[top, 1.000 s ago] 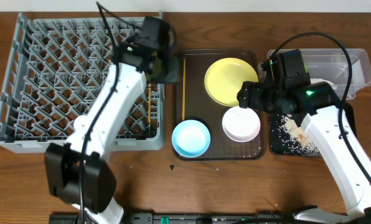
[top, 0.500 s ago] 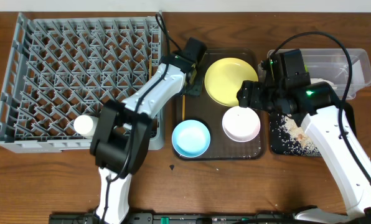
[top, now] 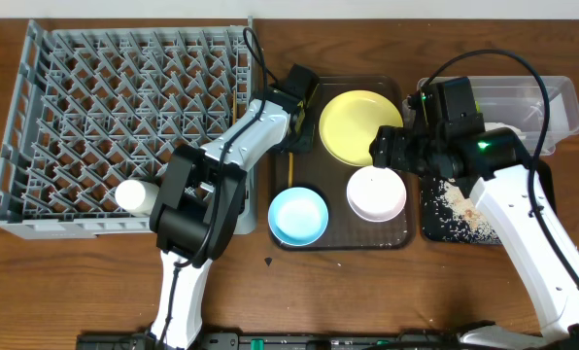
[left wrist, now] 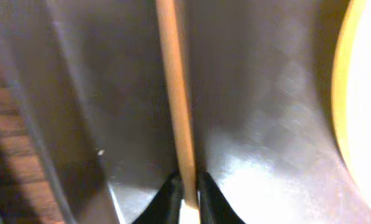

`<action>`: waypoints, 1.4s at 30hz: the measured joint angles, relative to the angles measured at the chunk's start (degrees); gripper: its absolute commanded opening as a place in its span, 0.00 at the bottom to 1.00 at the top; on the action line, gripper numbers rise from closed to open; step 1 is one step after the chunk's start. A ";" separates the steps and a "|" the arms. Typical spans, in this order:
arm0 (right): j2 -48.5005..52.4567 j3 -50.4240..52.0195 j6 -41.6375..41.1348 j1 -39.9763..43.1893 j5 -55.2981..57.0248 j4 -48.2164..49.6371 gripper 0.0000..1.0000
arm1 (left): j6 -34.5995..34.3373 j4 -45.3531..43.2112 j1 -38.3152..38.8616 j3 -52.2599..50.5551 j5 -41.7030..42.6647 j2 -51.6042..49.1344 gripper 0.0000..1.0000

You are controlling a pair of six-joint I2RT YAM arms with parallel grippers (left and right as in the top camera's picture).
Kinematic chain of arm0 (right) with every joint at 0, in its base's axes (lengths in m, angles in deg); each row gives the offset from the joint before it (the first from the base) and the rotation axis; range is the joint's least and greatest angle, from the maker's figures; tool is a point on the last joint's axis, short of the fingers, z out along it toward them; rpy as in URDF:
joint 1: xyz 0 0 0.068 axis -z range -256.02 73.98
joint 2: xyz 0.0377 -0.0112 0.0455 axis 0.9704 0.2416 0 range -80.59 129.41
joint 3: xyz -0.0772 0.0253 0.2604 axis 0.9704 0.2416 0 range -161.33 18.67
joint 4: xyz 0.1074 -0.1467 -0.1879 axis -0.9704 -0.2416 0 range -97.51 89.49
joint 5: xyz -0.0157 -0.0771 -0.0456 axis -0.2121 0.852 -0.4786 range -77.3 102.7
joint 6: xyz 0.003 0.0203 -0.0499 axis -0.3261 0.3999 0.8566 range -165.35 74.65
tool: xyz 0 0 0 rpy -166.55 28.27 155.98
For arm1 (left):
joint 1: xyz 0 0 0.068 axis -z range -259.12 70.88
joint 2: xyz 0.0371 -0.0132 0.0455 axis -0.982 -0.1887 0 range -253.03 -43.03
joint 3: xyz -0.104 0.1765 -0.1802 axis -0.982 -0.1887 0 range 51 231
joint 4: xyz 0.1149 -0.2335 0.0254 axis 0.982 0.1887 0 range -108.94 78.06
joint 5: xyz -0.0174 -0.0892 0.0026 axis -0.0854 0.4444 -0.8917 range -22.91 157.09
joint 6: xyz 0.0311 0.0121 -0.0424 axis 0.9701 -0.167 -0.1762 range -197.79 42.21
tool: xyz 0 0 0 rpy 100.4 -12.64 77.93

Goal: Sort waste into correct bins and load items into the dishwasher
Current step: 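Insert the chopsticks upright into the dish rack with the left gripper, then reach the left gripper to the white bowl and grasp its rim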

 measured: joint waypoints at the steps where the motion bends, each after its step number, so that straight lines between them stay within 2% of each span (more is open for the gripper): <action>1: 0.00 0.00 0.00 0.00 0.00 -0.02 0.85 | -0.04 0.02 0.00 0.00 0.50 0.00 0.08; 6: 0.00 0.00 0.00 0.00 0.00 -0.09 0.85 | -0.09 1.97 0.00 0.63 2.38 0.00 0.08; 13: 0.00 0.00 0.00 0.00 0.02 -0.50 0.85 | -0.11 9.25 -0.26 5.11 3.02 1.07 0.08; 22: 0.00 0.02 0.00 0.00 0.00 -1.27 0.85 | -0.11 20.72 -4.24 8.50 0.33 19.32 0.09; 25: 0.00 0.02 0.00 0.00 0.00 -1.27 0.85 | -0.13 23.74 -6.62 8.92 -1.42 21.92 0.11; 31: 0.00 0.02 0.00 0.00 0.02 -1.22 0.85 | -0.33 18.51 -11.30 1.70 -3.17 20.59 0.11; 36: 0.00 0.02 0.00 0.00 0.00 -1.25 0.85 | -0.31 14.34 -12.24 -5.18 -3.50 19.58 0.14; 42: 0.00 0.02 0.00 0.00 0.00 -1.29 0.85 | -0.31 14.53 -11.98 -6.19 -2.64 19.61 0.17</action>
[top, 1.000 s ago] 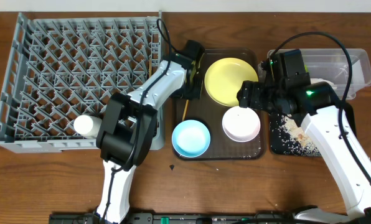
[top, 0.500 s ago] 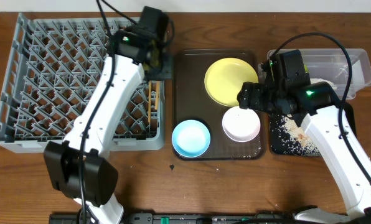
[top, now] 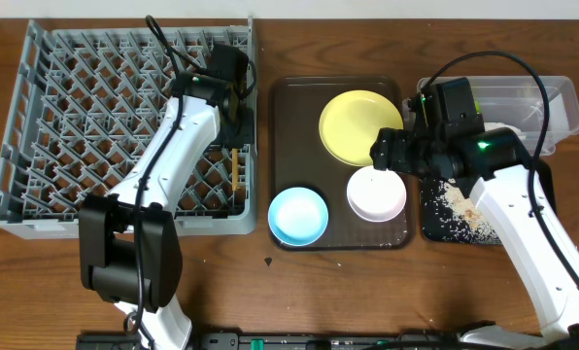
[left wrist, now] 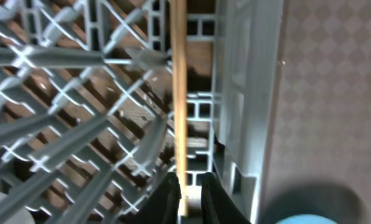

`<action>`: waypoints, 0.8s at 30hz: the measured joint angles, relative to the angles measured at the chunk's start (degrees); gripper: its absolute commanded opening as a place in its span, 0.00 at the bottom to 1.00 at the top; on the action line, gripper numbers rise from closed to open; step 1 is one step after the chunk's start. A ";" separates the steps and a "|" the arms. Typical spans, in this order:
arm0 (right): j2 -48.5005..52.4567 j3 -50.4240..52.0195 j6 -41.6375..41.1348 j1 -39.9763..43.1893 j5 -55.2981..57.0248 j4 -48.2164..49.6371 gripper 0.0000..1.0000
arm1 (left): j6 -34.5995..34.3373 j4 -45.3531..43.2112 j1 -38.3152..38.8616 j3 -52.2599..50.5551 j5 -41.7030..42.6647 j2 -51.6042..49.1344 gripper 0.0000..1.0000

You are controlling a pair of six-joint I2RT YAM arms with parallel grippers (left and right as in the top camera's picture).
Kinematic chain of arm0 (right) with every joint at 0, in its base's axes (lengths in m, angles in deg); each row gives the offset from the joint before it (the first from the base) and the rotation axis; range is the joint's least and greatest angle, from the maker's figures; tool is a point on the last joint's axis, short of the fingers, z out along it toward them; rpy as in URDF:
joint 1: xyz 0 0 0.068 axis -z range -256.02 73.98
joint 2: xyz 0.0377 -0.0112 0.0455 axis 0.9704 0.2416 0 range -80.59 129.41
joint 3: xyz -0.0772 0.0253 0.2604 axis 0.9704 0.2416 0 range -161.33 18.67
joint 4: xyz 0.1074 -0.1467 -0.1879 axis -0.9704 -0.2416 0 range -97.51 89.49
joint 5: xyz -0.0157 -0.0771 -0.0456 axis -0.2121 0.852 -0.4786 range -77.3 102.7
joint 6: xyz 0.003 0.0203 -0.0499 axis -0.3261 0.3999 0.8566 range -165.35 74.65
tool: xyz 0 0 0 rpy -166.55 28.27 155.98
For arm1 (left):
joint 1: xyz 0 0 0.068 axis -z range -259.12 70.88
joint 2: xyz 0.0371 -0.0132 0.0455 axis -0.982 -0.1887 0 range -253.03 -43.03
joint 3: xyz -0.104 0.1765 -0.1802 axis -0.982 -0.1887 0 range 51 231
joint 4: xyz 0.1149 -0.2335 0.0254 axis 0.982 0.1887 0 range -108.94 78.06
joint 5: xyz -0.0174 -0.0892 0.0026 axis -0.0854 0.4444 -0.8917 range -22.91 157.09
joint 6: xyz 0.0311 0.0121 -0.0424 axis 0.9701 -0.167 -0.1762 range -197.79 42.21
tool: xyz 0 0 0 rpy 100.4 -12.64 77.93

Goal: Sort waste into correct bins and load items into the dishwasher
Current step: 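Reach the left gripper to the white bowl and grasp its rim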

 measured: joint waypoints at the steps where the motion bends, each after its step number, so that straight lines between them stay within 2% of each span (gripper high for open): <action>1: 0.00 0.00 0.00 0.00 0.00 0.00 0.85 | -0.02 0.20 0.00 0.00 0.98 0.07 0.17; 4: 0.00 0.00 0.00 0.00 0.00 0.02 0.85 | -0.24 -0.04 0.26 0.02 5.20 1.42 0.31; 6: 0.00 0.00 0.00 0.00 0.02 0.00 0.86 | -0.11 -1.14 1.36 0.02 9.05 4.59 0.51; 8: 0.00 0.00 0.00 0.00 0.22 0.00 0.91 | -0.09 -1.79 2.82 0.17 11.37 7.58 0.60; 13: 0.00 0.00 -1.27 3.32 1.03 -1.11 0.92 | -1.38 -2.40 7.67 1.60 15.82 10.56 0.64; 20: 0.00 0.00 -2.99 20.09 1.27 -3.28 0.94 | -1.79 -3.19 13.46 1.60 18.75 5.14 0.63; 24: 0.00 0.00 -3.43 24.33 -0.46 -4.57 0.95 | -1.95 -4.61 17.18 1.60 19.06 1.18 0.63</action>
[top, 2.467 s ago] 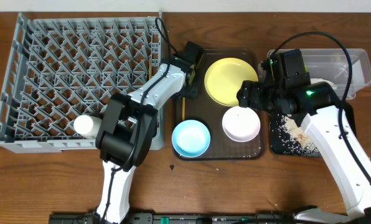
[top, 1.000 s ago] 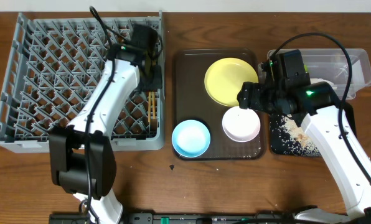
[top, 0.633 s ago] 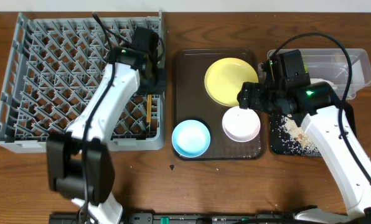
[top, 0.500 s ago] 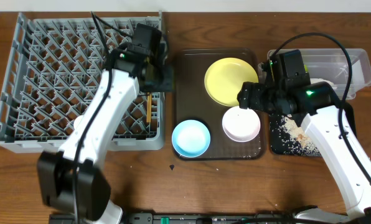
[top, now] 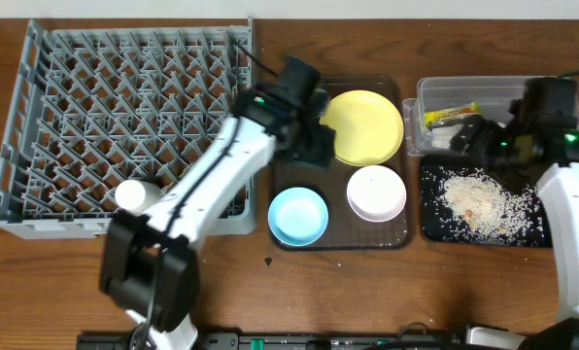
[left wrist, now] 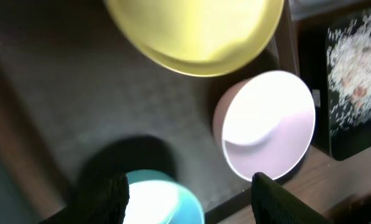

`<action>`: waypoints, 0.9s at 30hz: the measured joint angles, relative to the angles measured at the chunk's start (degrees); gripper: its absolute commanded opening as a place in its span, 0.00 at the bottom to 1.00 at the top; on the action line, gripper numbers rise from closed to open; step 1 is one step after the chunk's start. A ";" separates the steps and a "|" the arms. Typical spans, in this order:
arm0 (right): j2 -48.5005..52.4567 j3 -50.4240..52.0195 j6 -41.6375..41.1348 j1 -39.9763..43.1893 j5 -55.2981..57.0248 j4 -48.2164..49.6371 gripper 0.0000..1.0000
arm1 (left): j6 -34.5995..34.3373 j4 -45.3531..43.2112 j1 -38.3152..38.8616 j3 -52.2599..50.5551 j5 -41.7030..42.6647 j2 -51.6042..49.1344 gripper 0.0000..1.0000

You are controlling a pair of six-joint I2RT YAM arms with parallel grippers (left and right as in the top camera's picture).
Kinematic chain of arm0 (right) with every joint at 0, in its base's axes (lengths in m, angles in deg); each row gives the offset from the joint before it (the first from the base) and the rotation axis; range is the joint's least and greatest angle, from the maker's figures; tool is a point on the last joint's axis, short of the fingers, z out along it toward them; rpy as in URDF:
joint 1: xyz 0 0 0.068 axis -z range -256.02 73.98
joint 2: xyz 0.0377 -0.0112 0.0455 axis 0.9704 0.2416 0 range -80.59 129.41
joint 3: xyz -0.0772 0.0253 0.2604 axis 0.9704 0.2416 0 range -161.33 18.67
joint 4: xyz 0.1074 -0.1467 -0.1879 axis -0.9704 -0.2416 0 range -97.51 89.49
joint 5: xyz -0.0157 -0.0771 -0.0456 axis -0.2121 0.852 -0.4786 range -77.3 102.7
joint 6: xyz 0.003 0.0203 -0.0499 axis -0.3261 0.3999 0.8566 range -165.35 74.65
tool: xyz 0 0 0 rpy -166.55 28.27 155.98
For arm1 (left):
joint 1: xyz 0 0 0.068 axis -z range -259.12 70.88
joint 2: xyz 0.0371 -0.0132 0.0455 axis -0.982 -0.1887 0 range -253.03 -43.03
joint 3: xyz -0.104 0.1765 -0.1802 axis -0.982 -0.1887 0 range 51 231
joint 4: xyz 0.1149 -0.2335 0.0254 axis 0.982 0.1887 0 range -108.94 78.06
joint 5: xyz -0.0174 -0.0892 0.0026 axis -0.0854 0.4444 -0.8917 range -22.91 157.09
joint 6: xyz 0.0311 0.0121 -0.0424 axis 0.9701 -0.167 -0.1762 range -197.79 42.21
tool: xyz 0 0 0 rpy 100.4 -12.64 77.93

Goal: Sort waste into correct bins and load items into the dishwasher
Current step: 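Reach the left gripper to the white bowl and grasp its rim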

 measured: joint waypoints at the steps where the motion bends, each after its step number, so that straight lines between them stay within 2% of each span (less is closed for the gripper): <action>1: 0.00 0.00 0.00 0.31 -0.52 -0.17 0.95 | -0.02 -0.83 0.96 0.00 0.07 -1.03 0.63; 6: 0.00 0.00 0.00 0.22 -1.79 -0.39 0.95 | -0.04 -4.42 5.49 0.00 0.09 -7.52 0.55; 11: 0.00 0.00 0.00 -0.96 -2.12 -0.39 0.95 | -0.87 -5.97 7.87 0.00 0.28 -14.73 0.43; 17: 0.00 0.00 0.00 -3.19 -2.36 -0.37 0.96 | -1.70 -8.20 9.46 -0.02 0.33 -16.87 0.08; 27: 0.00 0.00 0.00 -3.63 -2.34 -0.39 0.95 | -1.27 -9.07 9.92 -0.02 -0.39 -16.87 0.07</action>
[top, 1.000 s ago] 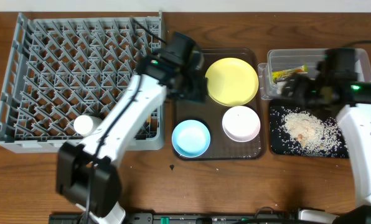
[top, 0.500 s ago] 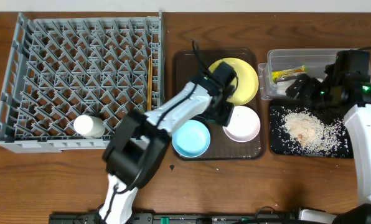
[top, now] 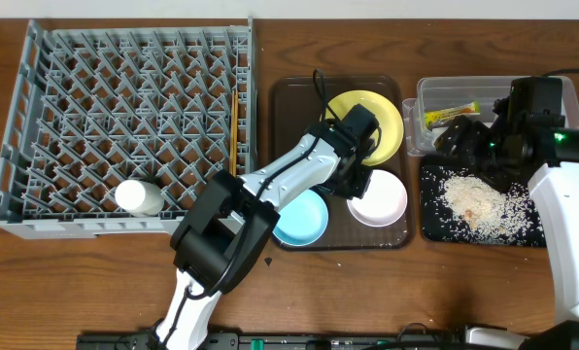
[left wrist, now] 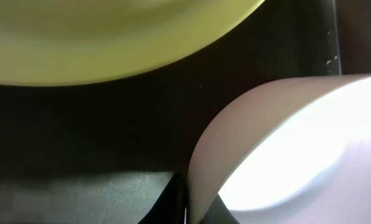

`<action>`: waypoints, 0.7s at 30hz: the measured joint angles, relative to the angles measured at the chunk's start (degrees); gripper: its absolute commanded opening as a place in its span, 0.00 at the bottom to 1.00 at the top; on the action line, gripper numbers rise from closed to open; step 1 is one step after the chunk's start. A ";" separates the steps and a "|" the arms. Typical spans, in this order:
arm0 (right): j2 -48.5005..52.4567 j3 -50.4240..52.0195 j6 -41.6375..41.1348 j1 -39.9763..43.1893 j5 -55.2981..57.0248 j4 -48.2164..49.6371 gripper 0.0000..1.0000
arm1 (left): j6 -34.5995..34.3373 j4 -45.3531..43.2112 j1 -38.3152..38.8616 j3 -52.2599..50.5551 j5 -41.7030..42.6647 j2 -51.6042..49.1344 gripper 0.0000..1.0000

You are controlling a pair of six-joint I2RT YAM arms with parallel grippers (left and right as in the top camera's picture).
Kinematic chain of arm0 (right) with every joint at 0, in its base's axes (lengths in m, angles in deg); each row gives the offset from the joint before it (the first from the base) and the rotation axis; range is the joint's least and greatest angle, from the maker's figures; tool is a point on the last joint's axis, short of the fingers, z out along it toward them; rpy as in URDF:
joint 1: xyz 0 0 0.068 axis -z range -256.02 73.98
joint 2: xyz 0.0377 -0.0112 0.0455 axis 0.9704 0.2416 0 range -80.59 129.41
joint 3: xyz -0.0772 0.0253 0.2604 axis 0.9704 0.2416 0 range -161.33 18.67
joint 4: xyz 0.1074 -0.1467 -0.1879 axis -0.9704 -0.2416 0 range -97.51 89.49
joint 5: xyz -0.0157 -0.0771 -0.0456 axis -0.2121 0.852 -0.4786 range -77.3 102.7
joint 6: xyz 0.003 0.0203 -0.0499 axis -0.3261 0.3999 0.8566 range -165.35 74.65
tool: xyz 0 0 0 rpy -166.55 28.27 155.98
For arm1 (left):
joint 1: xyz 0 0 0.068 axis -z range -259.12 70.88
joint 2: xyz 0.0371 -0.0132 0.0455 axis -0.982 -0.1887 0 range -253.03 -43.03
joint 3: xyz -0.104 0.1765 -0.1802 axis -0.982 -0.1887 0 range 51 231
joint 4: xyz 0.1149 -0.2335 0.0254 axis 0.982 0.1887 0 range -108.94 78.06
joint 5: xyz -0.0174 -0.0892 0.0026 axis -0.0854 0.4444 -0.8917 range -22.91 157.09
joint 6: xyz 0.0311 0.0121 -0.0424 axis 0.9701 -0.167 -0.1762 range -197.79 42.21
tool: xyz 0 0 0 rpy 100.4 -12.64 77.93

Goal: Sort waste into correct bins and load items into the dishwasher
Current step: 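Reach the left gripper to the white bowl and grasp its rim, then place the white bowl on its side in the dish rack with the left gripper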

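Note:
My left gripper is shut on the left rim of the pale pink bowl, one finger inside it and one outside. The bowl rests on the brown tray, in front of the yellow plate. A light blue bowl sits at the tray's front left. The grey dish rack holds a wooden chopstick by its right wall and a white cup. My right gripper hovers at the clear bin's front edge; its jaws do not show.
The clear bin at the back right holds a yellow wrapper. In front of it lies a black tray strewn with rice. Bare wooden table runs along the front.
My left gripper was open above the tray; now it is low at the pink bowl and shut on its rim. The right arm has barely shifted.
First my left gripper was shut on a chopstick in the tray while the right hung by the pink bowl. Then the chopstick was over the rack's right edge. Later it lay in the rack, the left gripper open over the tray, the right at the clear bin.

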 measured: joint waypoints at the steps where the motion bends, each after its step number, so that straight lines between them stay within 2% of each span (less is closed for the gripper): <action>1: 0.00 0.00 0.00 0.00 0.00 0.00 0.96 | 0.00 0.31 -0.04 0.00 0.02 0.00 0.08; 6: 0.00 0.00 0.00 0.00 0.00 0.00 0.95 | 0.02 4.39 -1.05 0.00 -0.13 2.03 0.08; 12: 0.00 0.00 0.00 0.00 0.00 0.00 0.95 | 0.39 10.60 -7.89 0.07 -7.19 16.55 0.07; 17: 0.00 0.00 0.00 0.00 0.04 0.02 0.95 | 1.75 17.81 -14.45 0.66 -24.74 28.46 0.07; 21: 0.00 0.00 0.00 0.00 0.04 0.24 0.95 | 2.36 23.04 -16.52 0.72 -43.45 30.93 0.08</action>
